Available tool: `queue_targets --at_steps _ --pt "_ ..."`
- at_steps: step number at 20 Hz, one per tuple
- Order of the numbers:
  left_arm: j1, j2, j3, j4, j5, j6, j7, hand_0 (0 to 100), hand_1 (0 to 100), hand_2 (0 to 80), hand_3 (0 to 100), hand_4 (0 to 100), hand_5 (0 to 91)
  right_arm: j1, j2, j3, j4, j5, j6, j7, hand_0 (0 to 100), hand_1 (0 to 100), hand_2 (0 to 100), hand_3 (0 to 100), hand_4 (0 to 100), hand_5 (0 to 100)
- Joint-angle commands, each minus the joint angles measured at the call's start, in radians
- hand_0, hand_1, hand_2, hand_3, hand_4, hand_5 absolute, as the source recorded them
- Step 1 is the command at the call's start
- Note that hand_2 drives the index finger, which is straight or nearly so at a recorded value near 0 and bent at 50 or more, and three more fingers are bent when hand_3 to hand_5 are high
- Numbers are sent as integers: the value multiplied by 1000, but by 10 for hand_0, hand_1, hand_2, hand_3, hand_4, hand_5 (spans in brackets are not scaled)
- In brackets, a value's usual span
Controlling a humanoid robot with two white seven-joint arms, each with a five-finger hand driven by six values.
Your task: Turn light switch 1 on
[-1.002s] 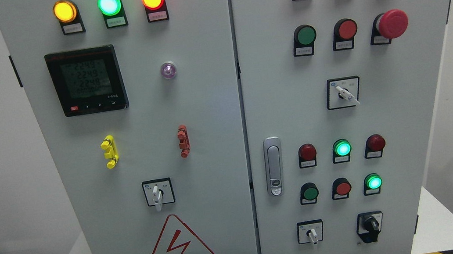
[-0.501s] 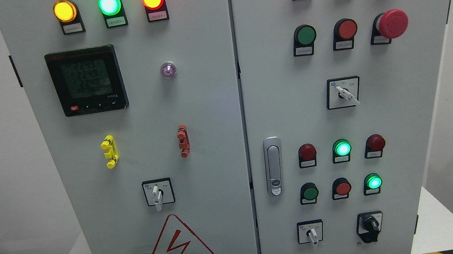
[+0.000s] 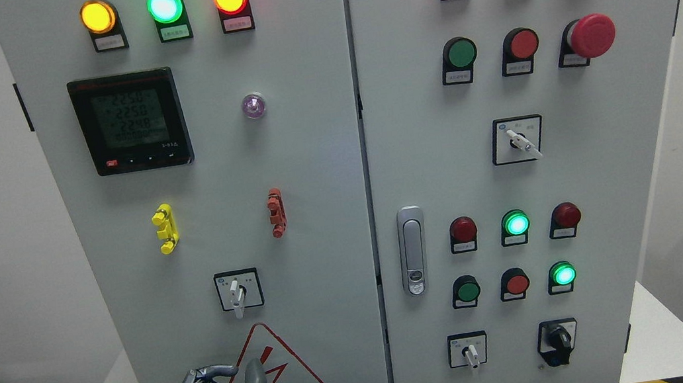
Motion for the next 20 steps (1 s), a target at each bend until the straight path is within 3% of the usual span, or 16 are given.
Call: queue_targets --at_steps 1,20 --pt "-58 -13 -6 0 1 34 3 133 705 554 981 948 853 0 0 1 0 0 0 0 0 0 0 0 0 0" --pt "-133 -24 -23 3 -2 108 59 125 709 553 967 942 853 0 0 -1 0 0 0 0 0 0 0 0 0 0"
